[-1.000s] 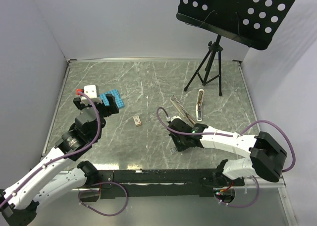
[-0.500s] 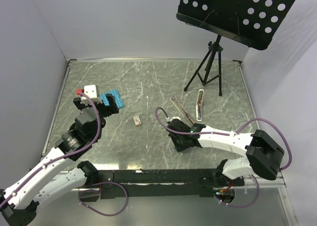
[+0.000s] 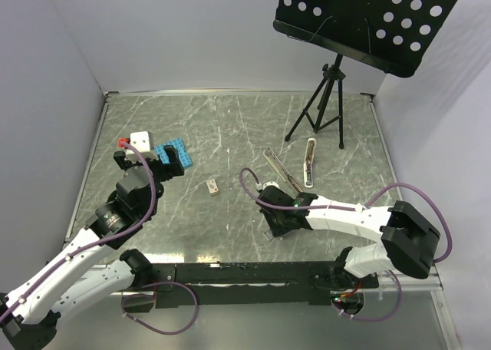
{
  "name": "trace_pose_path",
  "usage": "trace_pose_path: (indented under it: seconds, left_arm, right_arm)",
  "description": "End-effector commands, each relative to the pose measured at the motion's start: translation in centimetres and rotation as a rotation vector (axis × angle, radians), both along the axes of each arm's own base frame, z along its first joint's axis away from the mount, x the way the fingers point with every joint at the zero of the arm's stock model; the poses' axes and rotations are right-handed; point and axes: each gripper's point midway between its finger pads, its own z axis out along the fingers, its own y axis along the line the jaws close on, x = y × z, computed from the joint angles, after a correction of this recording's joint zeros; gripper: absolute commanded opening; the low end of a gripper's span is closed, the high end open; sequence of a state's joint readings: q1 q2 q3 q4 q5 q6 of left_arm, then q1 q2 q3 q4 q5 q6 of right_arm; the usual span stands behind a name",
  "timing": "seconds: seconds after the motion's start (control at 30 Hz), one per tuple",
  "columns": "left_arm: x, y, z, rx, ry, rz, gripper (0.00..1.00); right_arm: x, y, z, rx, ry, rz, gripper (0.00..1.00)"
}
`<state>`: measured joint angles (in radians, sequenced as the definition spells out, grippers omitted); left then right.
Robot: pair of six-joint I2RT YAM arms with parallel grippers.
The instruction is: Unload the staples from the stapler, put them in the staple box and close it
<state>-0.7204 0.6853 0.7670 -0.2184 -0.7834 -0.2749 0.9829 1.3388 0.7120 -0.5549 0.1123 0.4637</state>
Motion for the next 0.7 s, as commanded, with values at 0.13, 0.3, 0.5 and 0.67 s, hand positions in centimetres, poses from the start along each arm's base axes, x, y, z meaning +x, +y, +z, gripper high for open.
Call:
trace_pose_path:
  seconds: [0.13, 0.3, 0.5, 0.67]
  left_arm:
    - [0.13, -0.06, 0.64, -0.020, -0.020, 0.006, 0.99]
    - [0.14, -0.12, 0.61, -0.019, -0.018, 0.005, 1.00]
    - [0.19, -0.06, 0.51, -0.016, -0.015, 0.009, 0.99]
    - [0.21, -0.10, 0.47, -0.015, -0.014, 0.008, 0.99]
  right_arm:
    - [-0.17, -0.14, 0.49, 0.001, -0.016, -0.013, 0.19]
    - [0.04, -0.14, 0.85, 0.002, -0.029, -0.012, 0.19]
    - [0.13, -0.23, 0.60, -0.016, -0.027, -0.009, 0.19]
    - [0.18, -0.30, 0.60, -0.022, -0.027, -0.012, 0.21]
